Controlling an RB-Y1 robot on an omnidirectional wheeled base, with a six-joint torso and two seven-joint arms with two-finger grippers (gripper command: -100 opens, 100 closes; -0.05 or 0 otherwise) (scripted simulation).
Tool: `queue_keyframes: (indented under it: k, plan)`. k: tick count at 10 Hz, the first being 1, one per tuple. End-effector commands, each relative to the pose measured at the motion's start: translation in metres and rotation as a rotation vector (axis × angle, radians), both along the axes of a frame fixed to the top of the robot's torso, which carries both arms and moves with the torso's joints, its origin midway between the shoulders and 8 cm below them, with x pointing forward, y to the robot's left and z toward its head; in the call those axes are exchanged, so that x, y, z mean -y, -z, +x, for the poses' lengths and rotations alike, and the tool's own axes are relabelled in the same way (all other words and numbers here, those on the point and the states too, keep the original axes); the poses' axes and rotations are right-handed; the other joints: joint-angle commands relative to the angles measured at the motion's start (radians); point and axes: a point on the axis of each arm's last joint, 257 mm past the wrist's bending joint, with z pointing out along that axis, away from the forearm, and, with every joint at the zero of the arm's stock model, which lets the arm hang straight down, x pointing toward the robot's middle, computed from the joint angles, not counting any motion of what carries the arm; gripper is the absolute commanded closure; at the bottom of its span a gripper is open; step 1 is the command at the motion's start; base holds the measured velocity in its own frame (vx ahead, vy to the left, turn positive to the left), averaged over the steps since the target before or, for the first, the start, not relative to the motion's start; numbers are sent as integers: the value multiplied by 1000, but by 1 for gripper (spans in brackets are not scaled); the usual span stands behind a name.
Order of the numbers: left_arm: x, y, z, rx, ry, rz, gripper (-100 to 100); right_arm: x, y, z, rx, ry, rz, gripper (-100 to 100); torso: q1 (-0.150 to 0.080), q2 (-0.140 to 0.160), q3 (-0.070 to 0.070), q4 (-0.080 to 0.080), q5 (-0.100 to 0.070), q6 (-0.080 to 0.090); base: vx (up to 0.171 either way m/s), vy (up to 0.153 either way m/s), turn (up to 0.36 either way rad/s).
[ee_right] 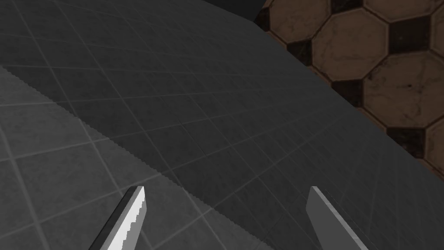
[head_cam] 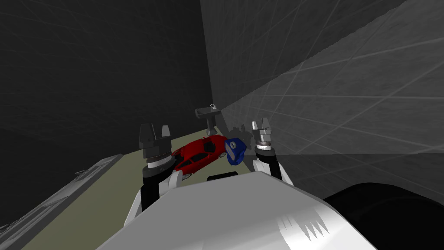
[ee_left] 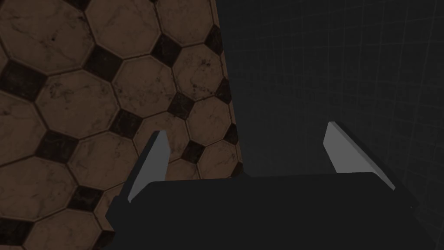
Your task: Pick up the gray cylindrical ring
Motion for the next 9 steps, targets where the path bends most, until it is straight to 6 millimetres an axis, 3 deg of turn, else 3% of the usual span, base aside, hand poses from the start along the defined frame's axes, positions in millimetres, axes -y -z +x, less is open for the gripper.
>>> queue_keyframes:
  k: [1, 9]
  plan:
    - [0, 0, 0, 0, 0, 0, 0, -4, 9, 8, -24, 4, -46, -100, 0, 0, 0, 0, 0, 0, -7, 7, 10]
    - [0, 0, 0, 0, 0, 0, 0, -4, 71, 64, -163, 136, -282, -100, 1, 1, 0, 0, 0, 0, -16, 13, 10]
